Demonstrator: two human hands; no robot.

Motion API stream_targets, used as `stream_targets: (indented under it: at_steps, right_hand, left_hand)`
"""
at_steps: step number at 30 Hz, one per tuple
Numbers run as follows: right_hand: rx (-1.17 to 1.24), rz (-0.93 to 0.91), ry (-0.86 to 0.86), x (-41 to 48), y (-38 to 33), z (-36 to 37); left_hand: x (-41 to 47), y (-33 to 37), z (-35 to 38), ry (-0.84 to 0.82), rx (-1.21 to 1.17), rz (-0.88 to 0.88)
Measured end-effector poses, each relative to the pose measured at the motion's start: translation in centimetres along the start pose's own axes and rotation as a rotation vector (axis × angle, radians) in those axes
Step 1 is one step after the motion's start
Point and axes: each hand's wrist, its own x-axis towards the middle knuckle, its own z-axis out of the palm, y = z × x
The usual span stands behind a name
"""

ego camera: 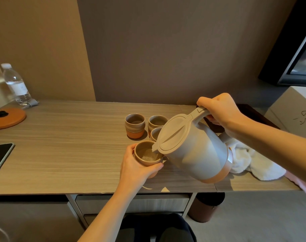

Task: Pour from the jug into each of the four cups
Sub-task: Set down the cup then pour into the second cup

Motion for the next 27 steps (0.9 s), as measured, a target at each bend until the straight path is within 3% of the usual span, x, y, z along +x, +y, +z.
stream_targets:
  at_steps: [27]
  right_hand:
    - [0.397,0.214,0.109,-0.9,3.2,-1.7]
  left_hand:
    - [1.3,2.1,0.1,0.018,-0.007,-0.008]
